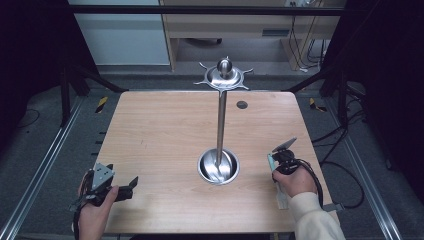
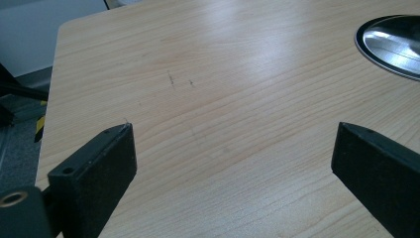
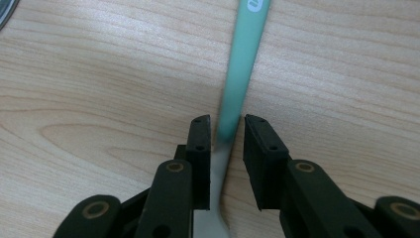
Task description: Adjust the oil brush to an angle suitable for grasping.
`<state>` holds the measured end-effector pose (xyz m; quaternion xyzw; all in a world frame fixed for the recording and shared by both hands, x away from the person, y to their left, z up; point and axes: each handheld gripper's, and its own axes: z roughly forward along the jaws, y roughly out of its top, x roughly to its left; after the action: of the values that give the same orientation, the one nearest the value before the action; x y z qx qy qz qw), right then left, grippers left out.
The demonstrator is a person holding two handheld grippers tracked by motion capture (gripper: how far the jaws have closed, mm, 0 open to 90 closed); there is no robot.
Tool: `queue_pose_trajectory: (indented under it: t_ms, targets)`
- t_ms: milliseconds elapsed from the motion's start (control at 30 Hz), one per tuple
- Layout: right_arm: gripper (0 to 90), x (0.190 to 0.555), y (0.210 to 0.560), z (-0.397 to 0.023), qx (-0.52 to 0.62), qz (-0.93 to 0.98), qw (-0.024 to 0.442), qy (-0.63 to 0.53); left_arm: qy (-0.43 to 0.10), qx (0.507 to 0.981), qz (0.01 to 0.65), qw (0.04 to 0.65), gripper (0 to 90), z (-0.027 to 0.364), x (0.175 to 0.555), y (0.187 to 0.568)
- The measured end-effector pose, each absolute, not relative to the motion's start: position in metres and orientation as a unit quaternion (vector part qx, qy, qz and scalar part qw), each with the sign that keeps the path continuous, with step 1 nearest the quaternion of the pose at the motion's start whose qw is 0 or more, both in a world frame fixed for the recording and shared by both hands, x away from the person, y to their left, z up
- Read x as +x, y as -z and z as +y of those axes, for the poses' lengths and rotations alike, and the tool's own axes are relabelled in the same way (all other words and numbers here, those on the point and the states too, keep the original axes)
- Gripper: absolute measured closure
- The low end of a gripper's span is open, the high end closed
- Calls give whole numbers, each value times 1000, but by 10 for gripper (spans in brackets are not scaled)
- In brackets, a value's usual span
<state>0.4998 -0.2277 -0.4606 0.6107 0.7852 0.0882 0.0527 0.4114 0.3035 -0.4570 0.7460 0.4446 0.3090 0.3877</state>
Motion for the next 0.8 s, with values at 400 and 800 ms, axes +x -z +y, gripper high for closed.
queue_pose_trajectory:
  t_ms: [400,800]
  targets:
    - [772,502,465,-223,614,784,59,-74,-307,746,445,388,33,303,411,457]
    - [816,502,466,-222,638,764,55,-71,-309,746,446,385,33,304,412,457]
